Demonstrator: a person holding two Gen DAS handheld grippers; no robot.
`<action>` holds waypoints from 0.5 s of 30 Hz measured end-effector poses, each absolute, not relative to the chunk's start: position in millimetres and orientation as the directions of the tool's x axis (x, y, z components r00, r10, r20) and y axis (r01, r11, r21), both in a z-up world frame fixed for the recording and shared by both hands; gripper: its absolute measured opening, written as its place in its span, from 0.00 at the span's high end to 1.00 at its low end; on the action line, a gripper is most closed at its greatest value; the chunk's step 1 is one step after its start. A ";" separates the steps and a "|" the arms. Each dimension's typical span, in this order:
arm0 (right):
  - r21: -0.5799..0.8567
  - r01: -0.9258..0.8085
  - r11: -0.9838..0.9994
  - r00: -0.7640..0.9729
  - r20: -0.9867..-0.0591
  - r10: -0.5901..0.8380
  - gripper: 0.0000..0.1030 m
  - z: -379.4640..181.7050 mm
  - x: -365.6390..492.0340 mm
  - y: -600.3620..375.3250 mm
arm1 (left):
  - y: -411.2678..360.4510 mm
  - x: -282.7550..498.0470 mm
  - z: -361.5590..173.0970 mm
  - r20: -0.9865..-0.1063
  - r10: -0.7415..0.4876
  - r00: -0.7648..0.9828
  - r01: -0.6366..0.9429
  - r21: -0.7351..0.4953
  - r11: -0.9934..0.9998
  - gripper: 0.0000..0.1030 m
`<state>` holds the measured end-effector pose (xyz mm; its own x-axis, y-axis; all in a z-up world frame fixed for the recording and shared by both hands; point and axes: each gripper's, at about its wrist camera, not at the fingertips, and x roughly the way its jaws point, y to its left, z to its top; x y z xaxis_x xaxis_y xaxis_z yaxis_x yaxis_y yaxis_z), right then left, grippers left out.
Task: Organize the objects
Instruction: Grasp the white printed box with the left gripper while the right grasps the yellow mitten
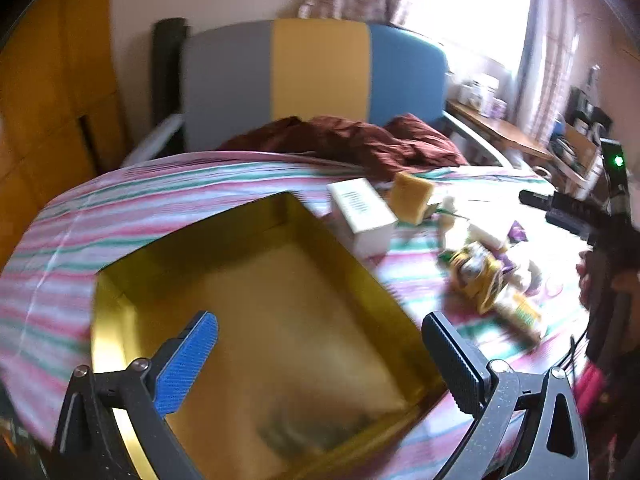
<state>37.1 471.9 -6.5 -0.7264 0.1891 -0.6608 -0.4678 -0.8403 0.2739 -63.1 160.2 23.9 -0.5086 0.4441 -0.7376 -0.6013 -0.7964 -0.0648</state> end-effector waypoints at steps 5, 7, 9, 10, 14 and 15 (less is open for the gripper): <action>0.261 -0.456 -0.851 -0.723 -0.665 0.184 0.10 -7.0 35.8 469.6 | 214.1 -102.8 27.4 -0.762 0.459 -0.456 -0.645 -0.073 -0.761 0.00; 0.253 -0.459 -0.852 -0.720 -0.667 0.190 0.10 -7.6 34.2 469.3 | 238.1 -120.4 24.4 -0.777 0.447 -0.443 -0.658 -0.057 -0.751 0.00; 0.245 -0.465 -0.851 -0.716 -0.670 0.198 0.10 -7.5 34.8 469.8 | 254.1 -133.3 18.6 -0.785 0.440 -0.436 -0.669 -0.045 -0.742 0.00; 0.242 -0.474 -0.847 -0.713 -0.670 0.207 0.10 -7.4 35.1 471.3 | 263.3 -140.8 14.0 -0.795 0.425 -0.433 -0.670 -0.032 -0.742 0.01; 0.282 -0.484 -0.828 -0.720 -0.666 0.194 0.10 -7.5 38.5 479.2 | 291.0 -168.8 -6.2 -0.828 0.384 -0.408 -0.665 -0.018 -0.746 0.03; 0.288 -0.485 -0.826 -0.721 -0.666 0.191 0.10 -7.8 39.0 479.9 | 295.7 -173.2 -10.2 -0.835 0.380 -0.398 -0.668 -0.020 -0.744 0.04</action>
